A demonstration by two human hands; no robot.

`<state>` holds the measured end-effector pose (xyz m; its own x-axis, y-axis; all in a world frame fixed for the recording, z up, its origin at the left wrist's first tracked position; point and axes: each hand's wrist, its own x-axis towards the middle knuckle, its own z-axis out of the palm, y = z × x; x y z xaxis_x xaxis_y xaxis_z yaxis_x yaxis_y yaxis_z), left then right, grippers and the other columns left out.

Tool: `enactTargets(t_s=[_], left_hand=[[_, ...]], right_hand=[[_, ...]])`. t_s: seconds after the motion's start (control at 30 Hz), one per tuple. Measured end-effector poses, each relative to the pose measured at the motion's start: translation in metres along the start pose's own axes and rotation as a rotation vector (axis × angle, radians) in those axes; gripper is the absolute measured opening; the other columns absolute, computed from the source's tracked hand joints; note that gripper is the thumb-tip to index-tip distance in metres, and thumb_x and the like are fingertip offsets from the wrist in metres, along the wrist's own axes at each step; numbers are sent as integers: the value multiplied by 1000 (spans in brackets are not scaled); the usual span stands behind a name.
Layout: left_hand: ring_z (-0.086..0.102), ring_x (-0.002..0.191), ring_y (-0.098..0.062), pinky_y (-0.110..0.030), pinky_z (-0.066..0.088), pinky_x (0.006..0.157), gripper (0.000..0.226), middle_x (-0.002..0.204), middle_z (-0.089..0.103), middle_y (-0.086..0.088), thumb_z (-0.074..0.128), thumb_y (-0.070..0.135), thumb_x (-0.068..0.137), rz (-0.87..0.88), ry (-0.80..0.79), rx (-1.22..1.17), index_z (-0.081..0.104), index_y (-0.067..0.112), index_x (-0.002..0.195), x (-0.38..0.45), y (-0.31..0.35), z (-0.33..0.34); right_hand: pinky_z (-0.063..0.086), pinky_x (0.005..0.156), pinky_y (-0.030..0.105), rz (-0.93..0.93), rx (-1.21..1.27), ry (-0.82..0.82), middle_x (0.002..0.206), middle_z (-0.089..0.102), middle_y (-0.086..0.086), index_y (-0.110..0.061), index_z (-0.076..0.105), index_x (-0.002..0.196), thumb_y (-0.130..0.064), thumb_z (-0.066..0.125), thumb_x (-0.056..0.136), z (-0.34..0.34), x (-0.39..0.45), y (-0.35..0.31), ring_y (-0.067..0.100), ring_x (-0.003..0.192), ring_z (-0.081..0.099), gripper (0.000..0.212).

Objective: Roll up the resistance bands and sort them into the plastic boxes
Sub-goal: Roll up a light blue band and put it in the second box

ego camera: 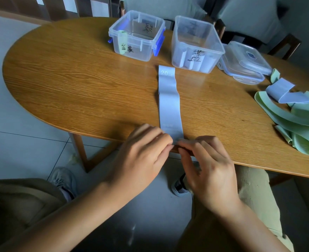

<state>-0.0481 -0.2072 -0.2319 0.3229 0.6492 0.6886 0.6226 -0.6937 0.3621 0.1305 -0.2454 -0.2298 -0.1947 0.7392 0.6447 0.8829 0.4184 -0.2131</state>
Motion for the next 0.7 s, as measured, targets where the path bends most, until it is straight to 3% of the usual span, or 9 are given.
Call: enactTargets(t_s=[0.27, 0.37, 0.47, 0.57, 0.7], left_hand=[[51, 79, -23, -37, 45, 72, 18, 78, 61, -1, 68, 15, 96, -46, 42, -22, 68, 9, 79, 0, 0, 4], [53, 79, -23, -36, 45, 73, 8, 77, 63, 2, 70, 16, 93, -75, 46, -26, 66, 10, 93, 1, 2, 4], [58, 82, -21, -35, 47, 75, 30, 78, 63, 7, 75, 19, 88, -123, 31, -25, 51, 15, 107, 2, 6, 2], [59, 82, -21, -39, 51, 71, 37, 78, 61, 7, 77, 20, 86, -160, 39, -37, 47, 17, 106, 2, 9, 0], [57, 79, -20, -40, 50, 67, 36, 77, 62, 11, 78, 24, 83, -254, 51, 4, 48, 16, 101, 5, 11, -1]], right_hand=[[50, 79, 43, 88, 135, -22, 102, 71, -6, -12, 77, 102, -15, 70, 94, 1, 2, 3, 23, 97, 60, 11], [48, 86, 37, 184, 186, -61, 104, 68, -9, -17, 76, 99, -21, 73, 92, 0, 6, 1, 18, 103, 54, 8], [43, 96, 28, 307, 206, -95, 118, 61, -8, -22, 75, 95, -29, 74, 89, 0, 11, -1, 15, 118, 45, 10], [34, 105, 21, 389, 205, -147, 134, 54, -10, -27, 74, 91, -33, 74, 88, 0, 18, -1, 15, 129, 35, 7], [29, 115, 39, 434, 200, -217, 147, 49, -9, -27, 71, 90, -34, 70, 91, 1, 23, -3, 17, 138, 28, 7]])
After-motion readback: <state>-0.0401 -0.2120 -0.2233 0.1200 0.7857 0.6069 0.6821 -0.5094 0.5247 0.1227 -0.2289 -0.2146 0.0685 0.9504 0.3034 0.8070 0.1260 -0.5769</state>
